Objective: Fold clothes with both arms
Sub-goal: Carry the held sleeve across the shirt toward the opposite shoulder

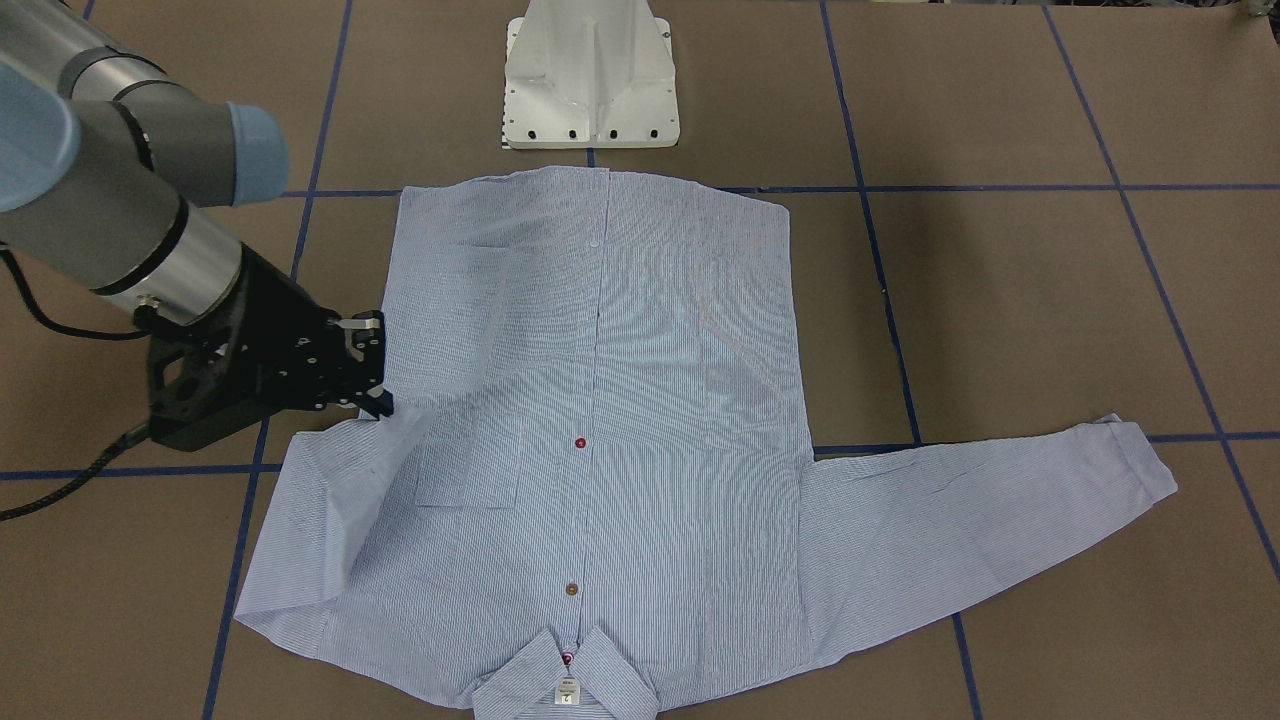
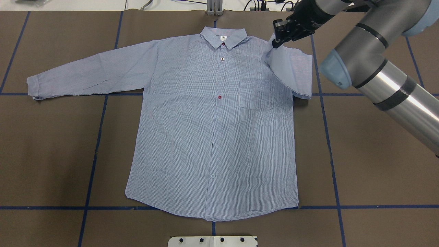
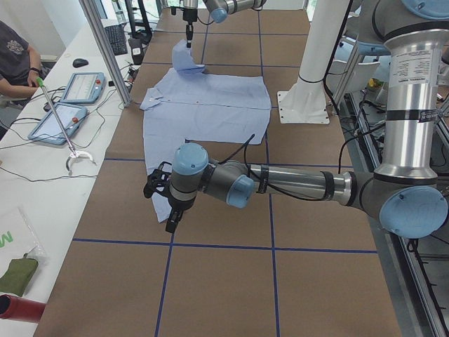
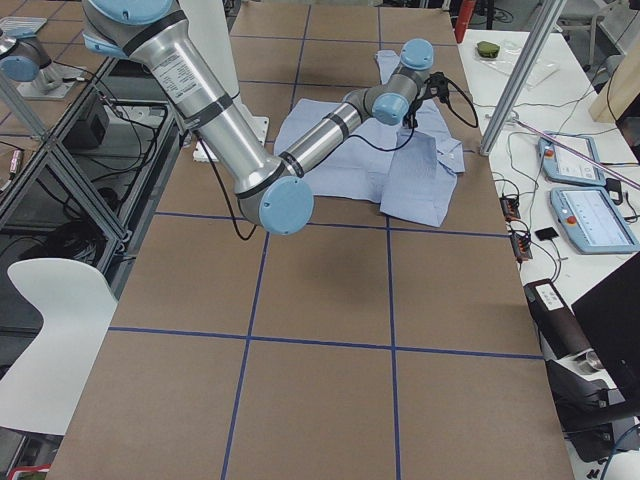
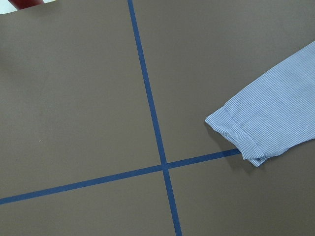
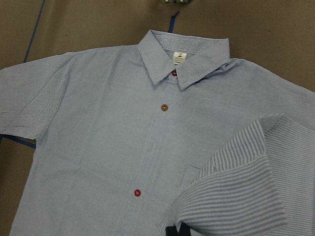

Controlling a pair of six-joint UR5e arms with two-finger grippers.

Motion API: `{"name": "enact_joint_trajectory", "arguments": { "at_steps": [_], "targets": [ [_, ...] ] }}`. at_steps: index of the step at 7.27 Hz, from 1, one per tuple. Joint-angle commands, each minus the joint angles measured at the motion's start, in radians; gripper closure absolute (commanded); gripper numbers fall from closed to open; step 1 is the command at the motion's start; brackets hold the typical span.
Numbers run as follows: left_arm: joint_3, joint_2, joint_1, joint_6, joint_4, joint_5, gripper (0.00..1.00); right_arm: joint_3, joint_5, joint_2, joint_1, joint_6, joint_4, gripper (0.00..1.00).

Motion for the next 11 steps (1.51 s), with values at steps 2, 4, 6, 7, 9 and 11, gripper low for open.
{"name": "enact_joint_trajectory", "arguments": {
  "at_steps": [2,4,6,7,9,11],
  "targets": [
    [0.018,0.0,0.0,0.0,0.001,0.0,0.0,-0.127,-0.173,0.205,-0.131,0.076,0.004,1.0],
    [0.027,-0.002,0.002,0.001,0.0,0.0,0.0,-0.272,-0.264,0.346,-0.2,0.079,0.01,1.0],
    [0.027,-0.003,0.002,0.001,0.0,0.0,0.0,-0.331,-0.315,0.371,-0.252,0.081,0.013,1.0],
    [0.027,-0.006,0.002,0.0,0.0,0.0,0.0,-0.38,-0.323,0.377,-0.271,0.079,0.015,1.0],
    [0.027,-0.012,0.002,-0.017,0.0,-0.002,0.0,-0.425,-0.379,0.382,-0.304,0.078,0.015,1.0],
    [0.026,-0.011,0.002,-0.017,0.0,-0.002,0.0,-0.602,-0.444,0.453,-0.332,0.079,0.146,1.0]
  ]
}}
